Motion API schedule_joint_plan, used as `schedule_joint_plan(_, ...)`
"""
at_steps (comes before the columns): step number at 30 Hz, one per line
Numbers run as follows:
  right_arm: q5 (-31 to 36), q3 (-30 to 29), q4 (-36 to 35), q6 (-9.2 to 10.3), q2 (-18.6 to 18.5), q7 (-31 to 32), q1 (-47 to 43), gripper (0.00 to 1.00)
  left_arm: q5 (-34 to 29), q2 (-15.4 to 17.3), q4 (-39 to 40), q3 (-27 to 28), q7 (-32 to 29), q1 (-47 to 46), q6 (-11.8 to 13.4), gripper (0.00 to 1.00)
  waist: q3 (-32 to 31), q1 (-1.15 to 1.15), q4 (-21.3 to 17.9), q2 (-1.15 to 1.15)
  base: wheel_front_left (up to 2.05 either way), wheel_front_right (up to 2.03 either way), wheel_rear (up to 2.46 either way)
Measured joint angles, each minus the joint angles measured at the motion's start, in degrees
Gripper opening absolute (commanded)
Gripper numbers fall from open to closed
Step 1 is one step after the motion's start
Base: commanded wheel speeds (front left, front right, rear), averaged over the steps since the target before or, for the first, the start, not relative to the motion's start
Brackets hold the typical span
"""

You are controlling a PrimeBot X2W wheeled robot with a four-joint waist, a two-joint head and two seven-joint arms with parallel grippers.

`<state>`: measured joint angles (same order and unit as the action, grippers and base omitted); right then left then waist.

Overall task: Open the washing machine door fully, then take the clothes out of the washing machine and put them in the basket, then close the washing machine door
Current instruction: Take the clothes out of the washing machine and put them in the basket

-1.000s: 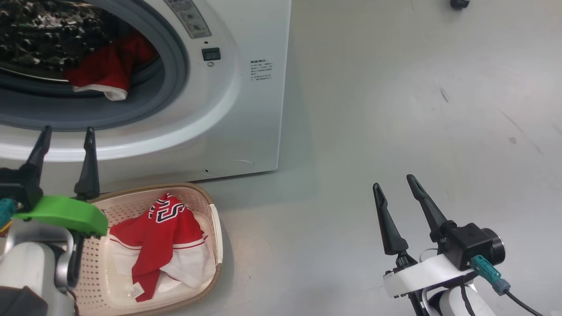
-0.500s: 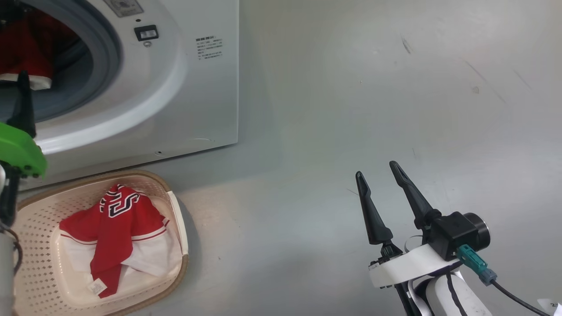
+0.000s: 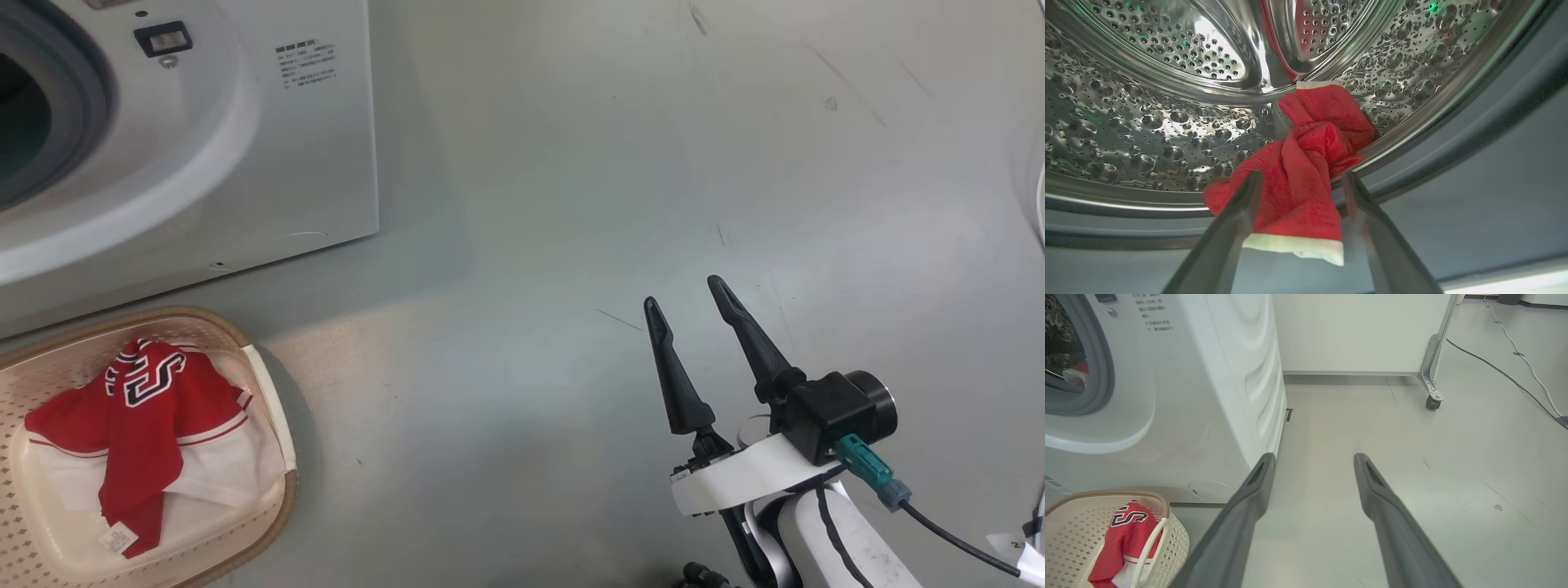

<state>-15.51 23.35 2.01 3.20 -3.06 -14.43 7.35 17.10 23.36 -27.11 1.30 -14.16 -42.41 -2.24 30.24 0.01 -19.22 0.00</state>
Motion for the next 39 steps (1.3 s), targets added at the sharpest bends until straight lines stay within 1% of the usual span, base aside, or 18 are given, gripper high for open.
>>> schedule_joint_plan(4,-0.08,0.16,0.30,0.11,0.15,0.00,0.42,1.00,-0.08,-0.10,-2.20,-0.82,-1.45,-2.35,-0.01,1.00,1.03,0.00,-0.98,0.00,0.00,0.00,0.00)
schedule_joint_plan(5,-0.08,0.23,0.43,0.46,0.23,0.00,0.44,1.00,-0.08,-0.10,-2.79,-0.99,-1.49,-2.74,0.00,1.00,1.21,0.00,-1.15,0.00,0.00,0.00,0.00)
schedule_joint_plan(9,-0.16,0.56,0.64,0.47,0.27,0.00,0.82,1.00,-0.09,-0.12,-5.35,-1.14,-2.64,-3.98,0.11,1.00,1.70,0.00,-1.60,0.00,0.00,0.00,0.00)
schedule_joint_plan(14,-0.37,0.74,0.57,0.53,0.30,0.00,1.83,1.00,-1.63,0.47,-8.13,-1.01,-3.45,-5.60,1.78,1.00,2.14,0.00,-1.89,0.00,0.00,0.00,0.00)
schedule_joint_plan(17,-0.67,0.89,0.57,0.99,0.31,0.00,1.98,1.00,-2.19,0.94,-9.51,-1.02,-3.53,-6.50,2.54,1.00,2.36,0.00,-2.01,0.00,0.00,0.00,0.00)
schedule_joint_plan(24,-0.81,1.19,0.54,1.04,0.34,0.00,2.85,1.00,-2.15,0.62,-12.68,-1.29,-4.09,-8.58,2.71,1.00,2.59,0.00,-2.19,0.00,0.00,0.00,0.00)
schedule_joint_plan(25,-1.00,1.25,0.54,1.05,0.34,0.00,2.87,1.00,-2.11,0.51,-13.14,-1.30,-4.47,-8.73,2.71,0.67,2.58,0.00,-2.20,0.00,0.00,0.00,0.00)
schedule_joint_plan(26,-1.13,1.30,0.54,1.05,0.34,0.00,2.89,1.00,-2.09,0.42,-13.45,-1.33,-4.46,-8.77,2.71,0.22,2.56,0.00,-2.20,0.00,0.00,0.00,0.00)
schedule_joint_plan(27,-1.20,1.32,0.53,1.07,0.34,0.00,2.94,1.00,-2.09,0.34,-13.76,-1.33,-4.45,-8.82,2.71,0.00,2.53,0.00,-2.20,0.00,0.00,0.00,0.00)
schedule_joint_plan(33,-1.53,1.21,0.53,1.57,0.35,0.00,3.33,1.00,-2.08,-0.53,-15.64,-1.66,-3.80,-9.62,2.45,0.00,2.04,0.00,-1.97,0.00,0.00,0.00,0.00)
schedule_joint_plan(39,-1.53,0.79,0.64,2.00,0.35,0.00,3.33,1.00,-2.02,-1.53,-17.40,-2.22,-1.53,-9.76,2.31,0.00,0.94,0.00,-1.22,0.00,0.00,0.00,0.00)
